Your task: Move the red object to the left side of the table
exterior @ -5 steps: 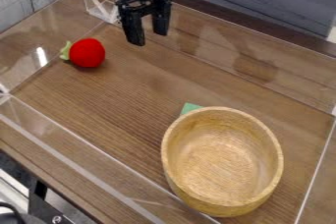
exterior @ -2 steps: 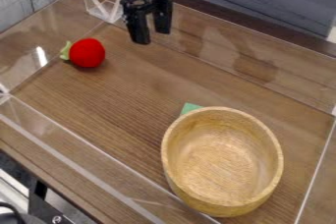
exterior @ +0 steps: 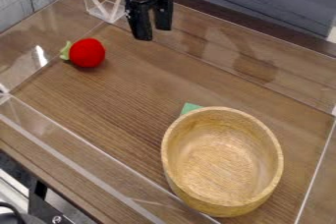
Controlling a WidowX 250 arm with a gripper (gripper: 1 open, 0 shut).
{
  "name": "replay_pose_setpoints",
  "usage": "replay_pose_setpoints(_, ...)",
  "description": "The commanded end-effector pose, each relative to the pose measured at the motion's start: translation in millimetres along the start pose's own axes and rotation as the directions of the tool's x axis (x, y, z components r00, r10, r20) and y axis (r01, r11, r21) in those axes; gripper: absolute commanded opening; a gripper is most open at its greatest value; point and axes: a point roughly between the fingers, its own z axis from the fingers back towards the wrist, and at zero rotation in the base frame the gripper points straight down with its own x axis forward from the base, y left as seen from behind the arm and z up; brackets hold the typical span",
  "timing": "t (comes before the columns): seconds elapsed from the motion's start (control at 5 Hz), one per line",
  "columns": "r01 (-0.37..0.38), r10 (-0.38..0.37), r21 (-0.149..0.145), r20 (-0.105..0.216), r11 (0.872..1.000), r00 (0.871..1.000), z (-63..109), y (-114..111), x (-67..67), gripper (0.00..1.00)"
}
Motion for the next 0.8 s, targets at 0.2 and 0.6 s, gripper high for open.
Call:
replay_pose_setpoints(0.2, 0.067, -0.061, -0.064, 0.101, 0.996, 0.993, 6.2, 7, -14.0, 1.00)
replay_pose_setpoints(0.6, 0.123, -0.115, -0.048, 0.138, 0.991, 0.984, -24.7, -9, -42.0, 1.00)
